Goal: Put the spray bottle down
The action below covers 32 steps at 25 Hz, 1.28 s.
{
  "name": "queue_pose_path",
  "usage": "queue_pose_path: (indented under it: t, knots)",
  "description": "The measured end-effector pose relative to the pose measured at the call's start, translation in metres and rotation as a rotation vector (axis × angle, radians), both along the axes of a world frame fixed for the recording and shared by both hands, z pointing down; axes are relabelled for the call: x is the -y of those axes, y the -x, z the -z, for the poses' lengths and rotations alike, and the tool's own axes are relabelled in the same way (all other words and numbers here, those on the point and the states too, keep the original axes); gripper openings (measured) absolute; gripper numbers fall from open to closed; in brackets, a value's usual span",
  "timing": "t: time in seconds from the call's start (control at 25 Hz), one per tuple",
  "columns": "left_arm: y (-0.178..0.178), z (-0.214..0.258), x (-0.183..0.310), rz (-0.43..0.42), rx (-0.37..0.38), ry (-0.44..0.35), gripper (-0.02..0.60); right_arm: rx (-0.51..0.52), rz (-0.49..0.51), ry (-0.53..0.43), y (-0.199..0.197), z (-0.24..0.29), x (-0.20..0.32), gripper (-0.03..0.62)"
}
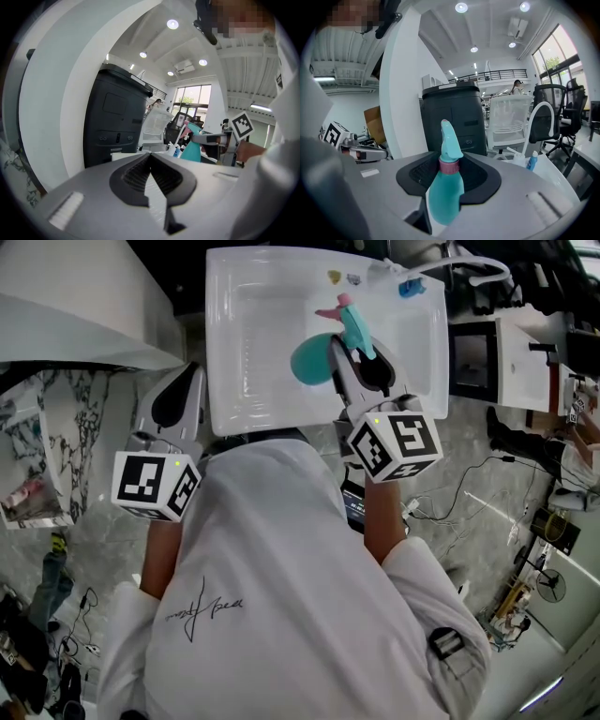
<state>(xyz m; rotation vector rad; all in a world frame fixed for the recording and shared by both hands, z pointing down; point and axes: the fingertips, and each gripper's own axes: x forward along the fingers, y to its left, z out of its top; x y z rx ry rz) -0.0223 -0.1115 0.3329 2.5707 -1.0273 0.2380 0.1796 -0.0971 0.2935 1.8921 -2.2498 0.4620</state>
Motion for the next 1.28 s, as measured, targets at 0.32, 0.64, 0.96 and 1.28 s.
queue_pose_path:
  t: [0.32,0.64,0.96,1.28]
  knots:
    - [-0.001,-0.007,0.006,0.01,0.015,0.02,0.006,0.002,0.026,0.013,-0.001,-0.007,0.017,0.13]
    - [-0.005,-0.009,0.012,0.021,0.019,0.025,0.006,0.001,0.054,0.03,-0.001,-0.013,0.033,0.13]
    - [-0.007,-0.01,0.017,0.042,0.022,0.032,0.006,-0.001,0.087,0.051,-0.001,-0.021,0.044,0.13]
    - [-0.009,-0.012,0.019,0.063,0.025,0.038,0.006,-0.01,0.109,0.057,-0.005,-0.024,0.052,0.13]
